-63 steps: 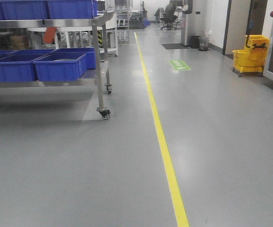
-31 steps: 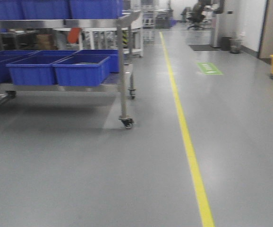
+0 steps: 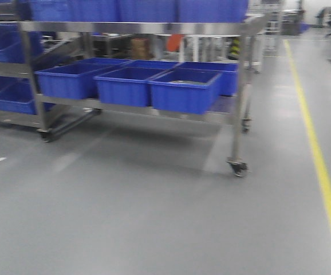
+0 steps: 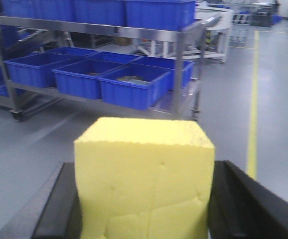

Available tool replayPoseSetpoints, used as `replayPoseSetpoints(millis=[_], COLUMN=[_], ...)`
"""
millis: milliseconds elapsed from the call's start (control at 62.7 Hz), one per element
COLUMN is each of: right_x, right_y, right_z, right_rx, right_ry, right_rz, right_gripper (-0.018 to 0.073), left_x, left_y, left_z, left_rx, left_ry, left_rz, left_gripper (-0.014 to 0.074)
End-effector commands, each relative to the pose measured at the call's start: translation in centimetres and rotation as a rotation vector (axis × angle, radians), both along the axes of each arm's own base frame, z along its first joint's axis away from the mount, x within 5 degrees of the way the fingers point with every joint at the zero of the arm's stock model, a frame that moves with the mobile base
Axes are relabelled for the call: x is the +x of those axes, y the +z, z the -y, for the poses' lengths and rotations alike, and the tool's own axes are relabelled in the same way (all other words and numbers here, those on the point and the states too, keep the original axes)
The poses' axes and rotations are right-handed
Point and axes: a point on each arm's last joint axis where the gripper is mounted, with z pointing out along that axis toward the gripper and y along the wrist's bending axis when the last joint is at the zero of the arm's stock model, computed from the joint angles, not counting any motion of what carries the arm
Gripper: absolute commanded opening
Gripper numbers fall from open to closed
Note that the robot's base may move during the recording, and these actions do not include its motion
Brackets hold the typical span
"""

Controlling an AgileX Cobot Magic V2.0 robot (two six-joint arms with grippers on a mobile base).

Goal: Place yellow foam block on left shelf second layer
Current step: 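Drive along the aisle toward the shelf rack of blue bins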

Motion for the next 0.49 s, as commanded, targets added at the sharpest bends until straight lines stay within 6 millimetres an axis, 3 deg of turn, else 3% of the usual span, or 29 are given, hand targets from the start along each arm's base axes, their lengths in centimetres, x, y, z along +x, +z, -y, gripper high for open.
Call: replayPoseSetpoints(millis=[0,478], right_x=[-0.04,-0.04], right_y=[1.82,1.82], right_z=[-0.05,-0.05], right_rx=[-0.015,-0.015], right_ry=[0.003,0.003], right_rz=[0.119,0.119], right_gripper=[0.0456,0.0456], left_x=[-0.1,-0.1], left_y=[0.07,0.07], left_z=[0.1,0.1], left_rx=[-0.006,-0.006], left_ry=[-0.011,-0.011], left_rz=[0.079,0.079], left_gripper=[0.0137,0.0137])
